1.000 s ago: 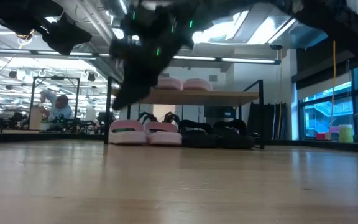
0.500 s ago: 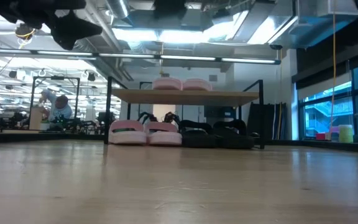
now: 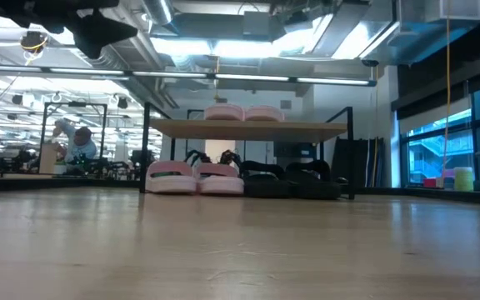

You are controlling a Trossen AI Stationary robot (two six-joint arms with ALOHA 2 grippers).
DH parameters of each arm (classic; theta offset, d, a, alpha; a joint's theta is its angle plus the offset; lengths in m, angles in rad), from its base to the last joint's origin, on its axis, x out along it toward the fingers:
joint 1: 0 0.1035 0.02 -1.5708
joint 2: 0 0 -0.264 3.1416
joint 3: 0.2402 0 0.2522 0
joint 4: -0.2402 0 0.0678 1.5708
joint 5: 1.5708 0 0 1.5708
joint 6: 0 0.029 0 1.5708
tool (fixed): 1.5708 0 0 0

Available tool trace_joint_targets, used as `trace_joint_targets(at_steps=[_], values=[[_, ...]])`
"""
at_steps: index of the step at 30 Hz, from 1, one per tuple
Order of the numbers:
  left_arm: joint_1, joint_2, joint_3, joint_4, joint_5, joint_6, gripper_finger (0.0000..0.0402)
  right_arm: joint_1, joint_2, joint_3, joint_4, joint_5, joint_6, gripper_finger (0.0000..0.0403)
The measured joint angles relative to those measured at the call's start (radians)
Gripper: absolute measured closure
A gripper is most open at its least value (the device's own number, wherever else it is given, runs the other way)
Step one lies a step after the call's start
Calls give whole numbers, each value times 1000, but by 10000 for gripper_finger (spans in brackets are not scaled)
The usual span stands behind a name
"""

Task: Pick and place slides into the shelf
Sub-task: Return to Home Position

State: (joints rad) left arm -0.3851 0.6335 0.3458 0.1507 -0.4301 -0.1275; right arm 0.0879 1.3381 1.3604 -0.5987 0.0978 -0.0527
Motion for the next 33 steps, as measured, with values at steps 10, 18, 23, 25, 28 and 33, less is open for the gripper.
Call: trace_joint_targets(at_steps=[10,18,23,25,28,33], values=[[120,-139,0,-118,2,34,125,-47,-515,-571,336,72,19,223],[232,-269,-1,-230,3,44,125,-147,-814,-869,451,69,22,223],[283,-358,-60,-214,53,73,125,-192,-962,-994,490,68,42,223],[304,-399,-90,-211,55,73,125,-207,-1010,-1029,500,66,48,223],[336,-470,-138,-210,66,70,125,-228,-1074,-1071,506,66,49,223],[376,-591,-220,-212,100,63,125,-276,-1154,-1131,513,66,49,223]])
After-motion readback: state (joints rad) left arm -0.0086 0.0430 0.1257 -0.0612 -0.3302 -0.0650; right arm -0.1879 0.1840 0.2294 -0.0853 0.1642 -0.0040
